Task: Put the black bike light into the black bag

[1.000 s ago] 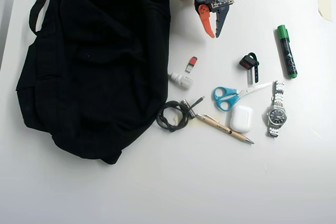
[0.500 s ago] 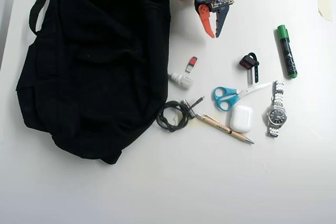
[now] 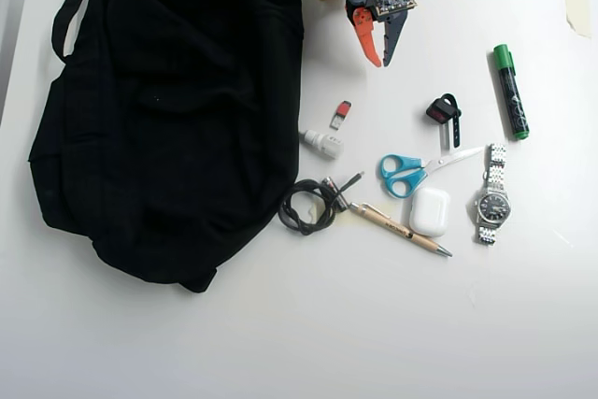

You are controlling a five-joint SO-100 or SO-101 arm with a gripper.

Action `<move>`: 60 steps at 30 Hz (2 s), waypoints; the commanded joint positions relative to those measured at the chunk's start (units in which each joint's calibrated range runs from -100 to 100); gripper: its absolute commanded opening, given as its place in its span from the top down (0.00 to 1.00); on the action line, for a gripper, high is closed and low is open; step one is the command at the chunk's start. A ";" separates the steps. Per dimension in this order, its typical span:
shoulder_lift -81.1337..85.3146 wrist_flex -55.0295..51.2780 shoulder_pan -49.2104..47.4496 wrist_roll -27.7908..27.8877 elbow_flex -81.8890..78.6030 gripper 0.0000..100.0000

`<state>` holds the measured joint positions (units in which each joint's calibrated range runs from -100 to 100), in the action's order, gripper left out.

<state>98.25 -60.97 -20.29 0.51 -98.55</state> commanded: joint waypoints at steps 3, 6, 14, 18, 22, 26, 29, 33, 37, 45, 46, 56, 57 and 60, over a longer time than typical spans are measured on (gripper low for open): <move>1.09 -0.27 -0.05 0.22 -0.73 0.98; 1.09 -0.27 -0.05 0.22 -0.73 0.98; 1.09 1.80 -0.72 -0.36 -0.46 0.98; 1.09 8.69 -0.87 -0.41 -0.28 0.98; 1.09 19.11 -2.89 -0.41 -0.10 0.98; 1.09 23.76 -3.19 -0.36 0.62 0.98; 1.09 23.76 -3.27 -0.36 1.78 0.98; 1.09 23.76 -4.01 -0.25 3.49 0.98; 1.00 23.85 -4.09 -0.15 5.83 0.96; -7.79 24.11 -6.26 0.06 15.26 0.92; -10.86 24.80 -6.56 0.01 17.33 0.92; -44.56 25.83 -7.75 2.11 40.42 0.92; -47.38 25.83 -8.28 2.69 42.04 0.92; -54.60 25.48 -9.55 2.95 47.34 0.92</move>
<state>50.71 -35.92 -28.81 2.81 -58.70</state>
